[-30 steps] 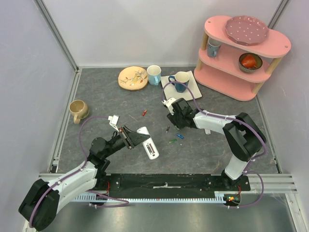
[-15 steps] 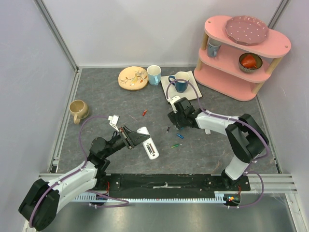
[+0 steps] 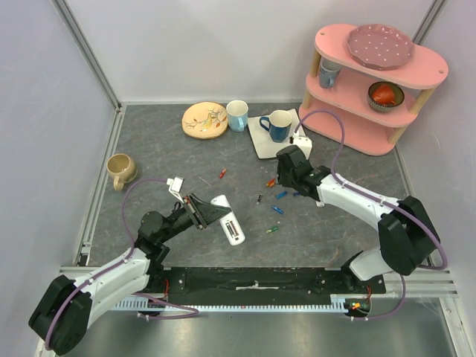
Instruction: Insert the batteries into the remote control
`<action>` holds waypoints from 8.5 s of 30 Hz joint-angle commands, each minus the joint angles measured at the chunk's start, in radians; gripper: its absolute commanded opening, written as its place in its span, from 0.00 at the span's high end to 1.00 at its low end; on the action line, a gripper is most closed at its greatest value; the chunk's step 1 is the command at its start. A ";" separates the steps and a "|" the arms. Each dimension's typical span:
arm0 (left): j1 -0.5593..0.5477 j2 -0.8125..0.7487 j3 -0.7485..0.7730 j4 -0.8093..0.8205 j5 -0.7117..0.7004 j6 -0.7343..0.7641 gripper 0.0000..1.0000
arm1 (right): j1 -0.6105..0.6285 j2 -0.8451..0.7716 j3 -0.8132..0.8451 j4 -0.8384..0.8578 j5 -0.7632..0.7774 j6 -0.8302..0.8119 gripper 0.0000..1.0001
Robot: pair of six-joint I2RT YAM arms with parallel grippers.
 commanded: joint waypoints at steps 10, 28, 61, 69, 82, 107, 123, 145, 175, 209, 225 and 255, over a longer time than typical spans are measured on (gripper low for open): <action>0.001 -0.019 -0.074 0.037 0.003 -0.037 0.98 | 0.058 0.148 0.056 -0.146 0.075 0.334 0.50; 0.001 -0.039 -0.086 0.020 -0.001 -0.034 0.98 | 0.040 0.272 0.101 -0.153 0.092 0.364 0.53; 0.001 0.012 -0.070 0.035 -0.003 -0.029 0.98 | 0.027 0.283 0.092 -0.160 -0.013 -0.106 0.54; 0.001 0.010 -0.078 0.041 -0.004 -0.034 0.98 | 0.004 0.320 0.127 -0.176 -0.111 -0.105 0.56; -0.001 0.013 -0.080 0.046 -0.006 -0.035 0.98 | -0.045 0.346 0.125 -0.188 -0.217 -0.088 0.62; -0.007 0.041 -0.081 0.068 -0.009 -0.037 0.98 | -0.095 0.381 0.108 -0.189 -0.264 -0.133 0.76; -0.014 0.105 -0.018 0.077 -0.003 -0.043 0.98 | -0.031 0.026 0.034 -0.082 -0.218 -0.189 1.00; -0.070 0.384 0.080 0.350 -0.116 -0.155 0.98 | 0.627 -0.440 -0.080 0.035 0.134 -0.142 1.00; -0.106 0.435 0.110 0.321 -0.165 -0.209 0.98 | 0.745 -0.346 -0.062 0.159 0.291 -0.179 1.00; -0.113 0.413 0.143 0.337 -0.185 -0.184 0.98 | 0.757 -0.255 -0.040 -0.011 0.253 -0.071 1.00; -0.113 0.390 0.144 0.367 -0.187 -0.180 0.98 | 0.757 -0.222 -0.011 -0.070 0.276 -0.025 0.88; -0.113 0.432 0.135 0.362 -0.176 -0.178 0.98 | 0.754 -0.225 0.096 -0.145 0.365 -0.010 0.53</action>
